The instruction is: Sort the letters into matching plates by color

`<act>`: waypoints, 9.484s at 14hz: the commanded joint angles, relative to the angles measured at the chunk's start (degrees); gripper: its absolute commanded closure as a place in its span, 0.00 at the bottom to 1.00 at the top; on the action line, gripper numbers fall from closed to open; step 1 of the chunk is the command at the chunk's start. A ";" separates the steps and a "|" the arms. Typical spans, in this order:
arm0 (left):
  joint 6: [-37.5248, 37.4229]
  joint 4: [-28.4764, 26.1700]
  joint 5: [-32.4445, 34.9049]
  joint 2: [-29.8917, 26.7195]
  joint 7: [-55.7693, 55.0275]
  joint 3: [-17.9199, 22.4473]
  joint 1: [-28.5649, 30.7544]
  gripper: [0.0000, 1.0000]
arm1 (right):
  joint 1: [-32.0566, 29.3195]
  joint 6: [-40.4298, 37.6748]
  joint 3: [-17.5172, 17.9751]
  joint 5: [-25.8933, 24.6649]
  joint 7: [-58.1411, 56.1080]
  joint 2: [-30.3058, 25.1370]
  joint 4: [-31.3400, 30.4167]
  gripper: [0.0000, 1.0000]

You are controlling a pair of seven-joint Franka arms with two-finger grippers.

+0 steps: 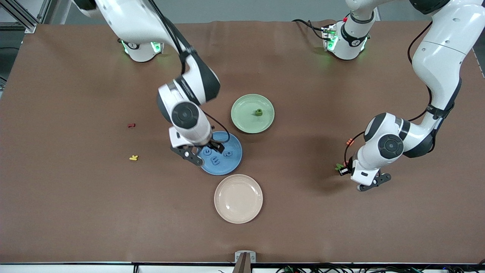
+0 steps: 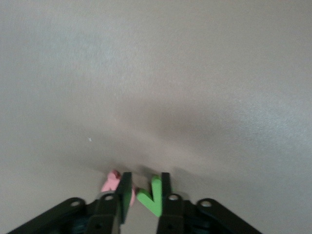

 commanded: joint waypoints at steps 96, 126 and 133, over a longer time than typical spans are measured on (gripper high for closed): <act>-3.98 -9.25 0.22 -2.17 -76.68 -12.49 -28.51 0.41 | -35.45 -22.36 -0.30 -5.39 -62.54 -30.33 2.27 0.00; -19.79 13.68 1.45 -8.32 -13.60 -11.52 -1.62 0.00 | -35.98 -22.53 -0.38 -5.57 -62.63 -30.33 2.53 0.00; -21.56 13.96 -5.64 -16.39 4.05 -0.40 -4.85 0.00 | -36.07 -22.36 -0.38 -5.48 -62.54 -30.33 2.53 0.00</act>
